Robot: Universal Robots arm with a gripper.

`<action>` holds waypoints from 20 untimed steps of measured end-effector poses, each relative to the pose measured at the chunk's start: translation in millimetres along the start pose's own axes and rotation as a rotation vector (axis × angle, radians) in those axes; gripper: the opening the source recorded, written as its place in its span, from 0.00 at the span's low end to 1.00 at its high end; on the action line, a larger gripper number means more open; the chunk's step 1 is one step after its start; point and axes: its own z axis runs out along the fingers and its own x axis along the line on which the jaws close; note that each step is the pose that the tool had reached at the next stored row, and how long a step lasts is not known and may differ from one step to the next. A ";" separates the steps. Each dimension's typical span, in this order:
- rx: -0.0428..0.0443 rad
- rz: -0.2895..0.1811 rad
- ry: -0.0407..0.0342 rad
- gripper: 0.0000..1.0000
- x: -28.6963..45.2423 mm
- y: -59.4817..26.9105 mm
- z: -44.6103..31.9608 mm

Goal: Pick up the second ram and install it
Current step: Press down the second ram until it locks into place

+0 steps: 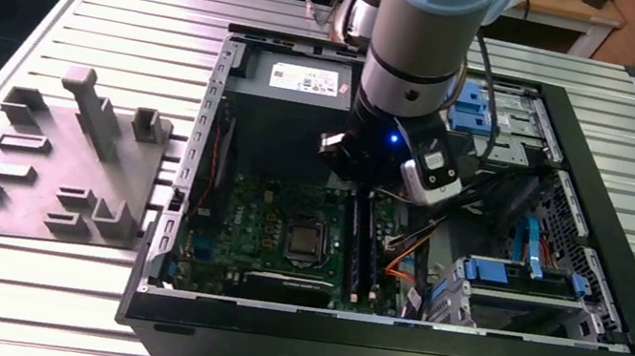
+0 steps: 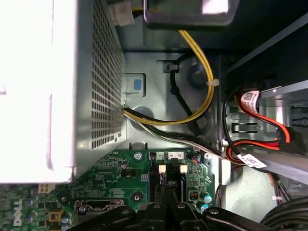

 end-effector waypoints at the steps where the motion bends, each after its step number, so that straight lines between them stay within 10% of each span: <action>1: -0.0001 0.000 0.0000 0.10 -0.1 0.1 -2.2; 9: 0.0001 0.000 0.0001 0.10 -0.5 -1.8 -9.5; 20: -0.0001 0.000 0.0000 0.10 -0.9 -27.8 -10.8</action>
